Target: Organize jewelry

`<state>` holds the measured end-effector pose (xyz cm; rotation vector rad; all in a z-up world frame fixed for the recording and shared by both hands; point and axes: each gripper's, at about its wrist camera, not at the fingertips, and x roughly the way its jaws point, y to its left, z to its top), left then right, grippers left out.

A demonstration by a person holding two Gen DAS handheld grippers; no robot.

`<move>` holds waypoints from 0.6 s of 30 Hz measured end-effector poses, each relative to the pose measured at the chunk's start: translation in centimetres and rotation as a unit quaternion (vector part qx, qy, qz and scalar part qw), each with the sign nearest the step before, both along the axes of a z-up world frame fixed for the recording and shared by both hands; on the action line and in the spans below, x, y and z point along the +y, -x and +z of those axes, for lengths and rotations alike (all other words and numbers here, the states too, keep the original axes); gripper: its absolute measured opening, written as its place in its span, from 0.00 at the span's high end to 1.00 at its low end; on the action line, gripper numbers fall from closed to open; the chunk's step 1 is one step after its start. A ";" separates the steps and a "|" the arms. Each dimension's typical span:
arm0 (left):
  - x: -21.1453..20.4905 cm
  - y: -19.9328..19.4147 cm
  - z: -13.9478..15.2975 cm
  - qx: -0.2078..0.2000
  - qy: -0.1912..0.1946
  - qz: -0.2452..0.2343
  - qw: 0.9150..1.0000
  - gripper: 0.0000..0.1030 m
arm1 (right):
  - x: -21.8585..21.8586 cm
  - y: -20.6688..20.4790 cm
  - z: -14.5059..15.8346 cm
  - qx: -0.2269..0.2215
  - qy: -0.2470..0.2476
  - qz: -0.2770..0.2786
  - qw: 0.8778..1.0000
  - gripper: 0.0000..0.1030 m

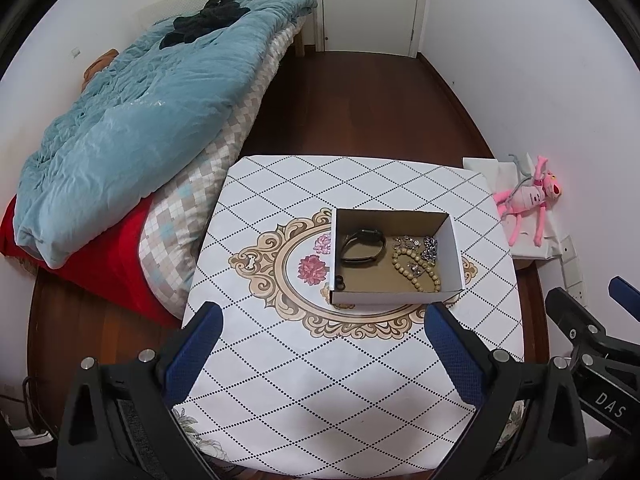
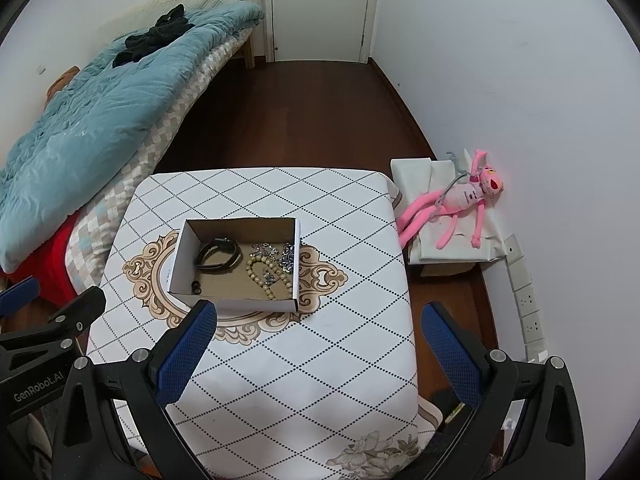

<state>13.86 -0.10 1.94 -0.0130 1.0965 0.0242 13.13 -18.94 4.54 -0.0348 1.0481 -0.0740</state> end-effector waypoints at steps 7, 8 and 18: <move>0.2 0.1 -0.2 0.001 0.000 0.000 1.000 0.00 | 0.2 -0.1 -0.1 0.002 0.002 0.000 1.000 0.00; 0.1 0.1 -0.2 0.000 0.001 -0.001 1.000 0.00 | 0.3 0.0 -0.2 0.002 0.002 0.000 1.000 0.00; 0.2 0.1 -0.2 0.000 0.000 0.000 1.000 0.00 | 0.3 0.1 -0.4 0.005 0.002 0.000 1.000 0.00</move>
